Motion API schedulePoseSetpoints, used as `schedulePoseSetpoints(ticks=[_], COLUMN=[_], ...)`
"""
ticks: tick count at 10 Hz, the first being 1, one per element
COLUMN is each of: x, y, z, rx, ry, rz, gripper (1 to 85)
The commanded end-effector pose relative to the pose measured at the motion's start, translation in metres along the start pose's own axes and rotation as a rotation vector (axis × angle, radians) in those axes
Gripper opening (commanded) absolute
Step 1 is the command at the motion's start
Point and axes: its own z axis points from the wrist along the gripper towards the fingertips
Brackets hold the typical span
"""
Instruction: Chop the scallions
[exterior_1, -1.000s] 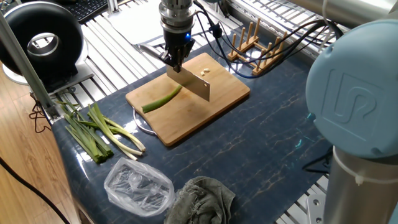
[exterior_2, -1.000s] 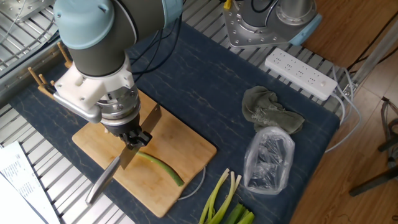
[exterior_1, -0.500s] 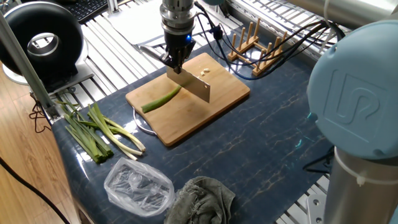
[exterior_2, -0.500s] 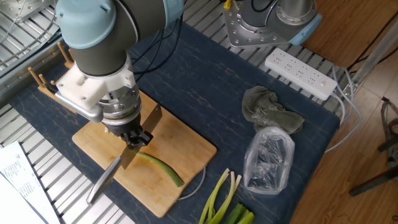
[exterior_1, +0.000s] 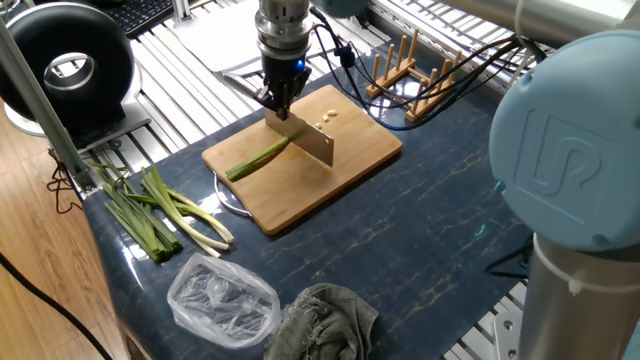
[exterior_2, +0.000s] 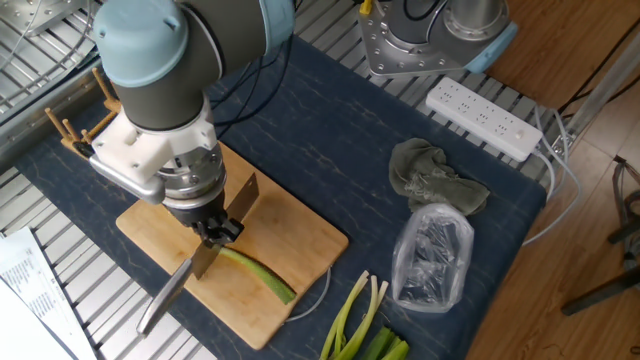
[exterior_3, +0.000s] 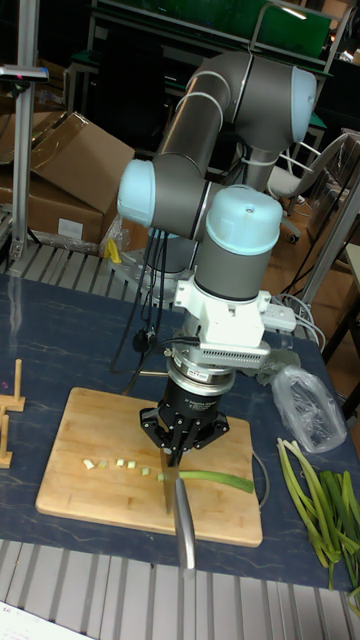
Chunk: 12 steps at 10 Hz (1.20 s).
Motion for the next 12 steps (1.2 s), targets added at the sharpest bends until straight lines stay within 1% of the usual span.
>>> schedulePoseSetpoints(ticks=[1,2,3,4,5,6,7,9,10,12], x=[-0.016,-0.013,-0.008,-0.008,-0.011,-0.012,-0.009,-0.005,-0.003,0.002], y=[-0.003,-0.007,-0.012,-0.013,-0.010,-0.007,-0.003,0.007,0.007,0.017], z=[-0.014,-0.028,-0.038,-0.037,-0.033,-0.029,-0.029,-0.027,-0.028,-0.028], rx=[-0.010,-0.018,-0.017,-0.010,-0.012,-0.028,-0.021,-0.042,-0.036,-0.061], ry=[-0.005,0.014,0.035,0.028,0.027,0.015,0.026,0.018,0.023,0.030], rz=[-0.002,-0.014,-0.023,-0.015,-0.002,0.007,0.012,0.024,0.025,0.047], gripper=[1.3,1.3,1.3,1.3,1.3,1.3,1.3,1.3,1.3,1.3])
